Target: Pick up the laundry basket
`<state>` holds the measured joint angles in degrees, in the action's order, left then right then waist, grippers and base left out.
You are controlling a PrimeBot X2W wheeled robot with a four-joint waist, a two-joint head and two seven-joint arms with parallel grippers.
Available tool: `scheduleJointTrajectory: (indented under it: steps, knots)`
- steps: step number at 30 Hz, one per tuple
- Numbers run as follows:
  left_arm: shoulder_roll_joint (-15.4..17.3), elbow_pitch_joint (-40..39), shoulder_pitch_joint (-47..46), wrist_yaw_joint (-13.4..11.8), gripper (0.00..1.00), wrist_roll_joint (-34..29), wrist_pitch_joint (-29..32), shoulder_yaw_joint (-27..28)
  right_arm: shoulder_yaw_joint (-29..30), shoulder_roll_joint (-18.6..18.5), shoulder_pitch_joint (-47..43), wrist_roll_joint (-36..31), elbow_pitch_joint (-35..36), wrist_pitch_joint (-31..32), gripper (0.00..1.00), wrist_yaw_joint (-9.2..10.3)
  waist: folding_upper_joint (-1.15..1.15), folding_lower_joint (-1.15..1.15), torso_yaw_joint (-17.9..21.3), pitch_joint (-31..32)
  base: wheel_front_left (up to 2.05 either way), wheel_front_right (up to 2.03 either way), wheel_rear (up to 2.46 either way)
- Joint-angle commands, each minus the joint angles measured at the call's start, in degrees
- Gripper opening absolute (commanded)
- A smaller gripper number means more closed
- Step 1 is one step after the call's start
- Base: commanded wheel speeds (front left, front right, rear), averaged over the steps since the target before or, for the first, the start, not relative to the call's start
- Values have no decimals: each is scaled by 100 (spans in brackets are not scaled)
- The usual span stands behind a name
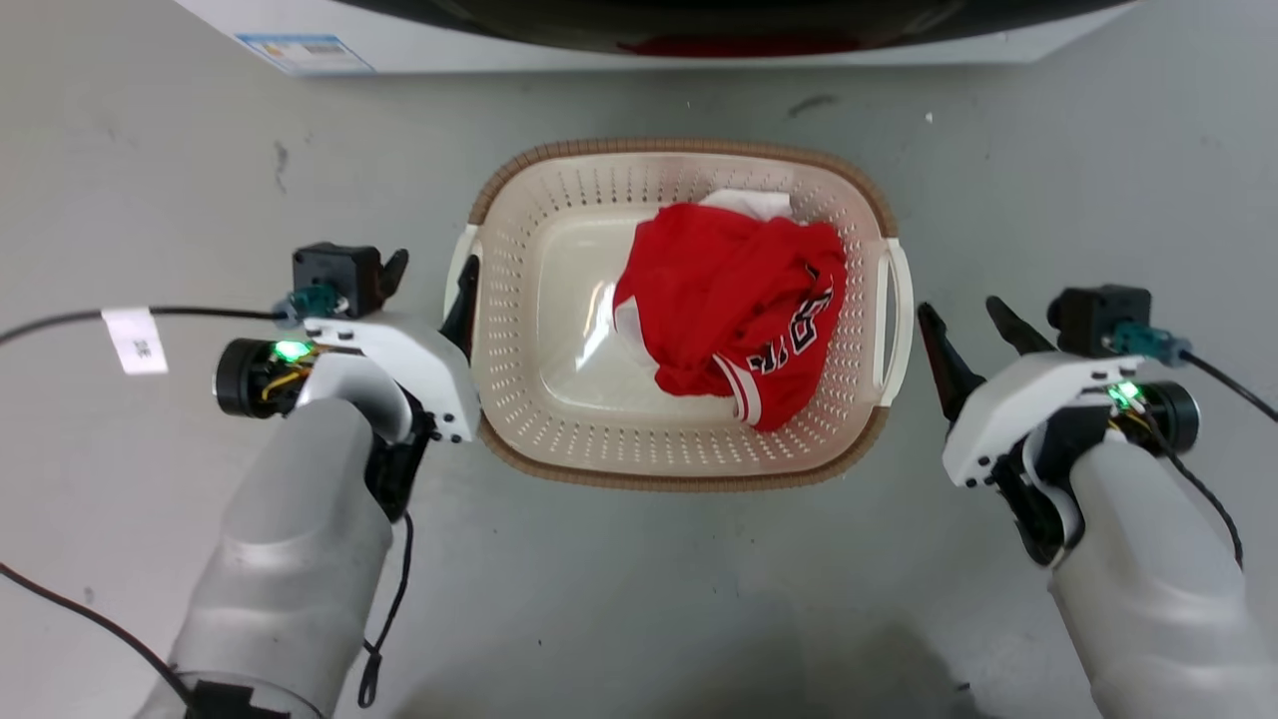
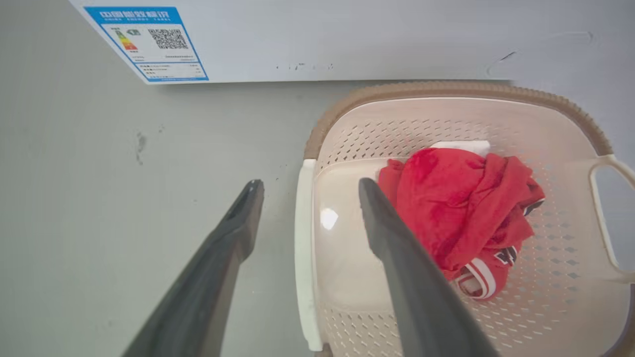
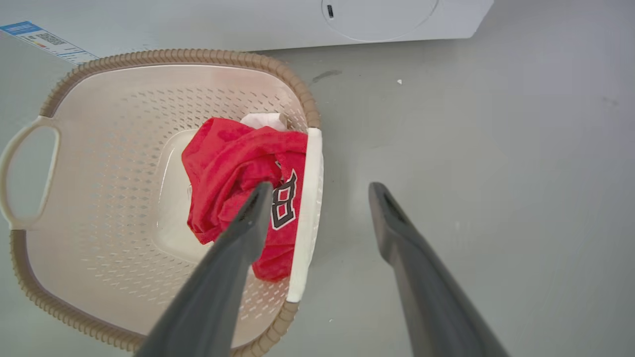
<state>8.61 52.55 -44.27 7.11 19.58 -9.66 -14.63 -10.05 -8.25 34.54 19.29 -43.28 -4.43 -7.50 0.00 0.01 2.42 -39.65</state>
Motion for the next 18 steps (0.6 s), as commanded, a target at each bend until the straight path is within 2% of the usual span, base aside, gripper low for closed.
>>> scheduleJointTrajectory:
  steps: [1,11,18]
  knots:
    - [92,123,-170,20,100,67,90,-27,-142,-17,271,130,-184,28,100,2,0,-1,77,-271,0,0,0]
    - [419,487,-572,37,100,468,587,-575,-1043,48,1166,662,-1167,16,100,2,0,-1,208,-697,0,0,0]
    - [561,636,-731,38,100,692,738,-829,-1508,119,1485,976,-1542,26,100,2,0,-1,254,-860,0,0,0]
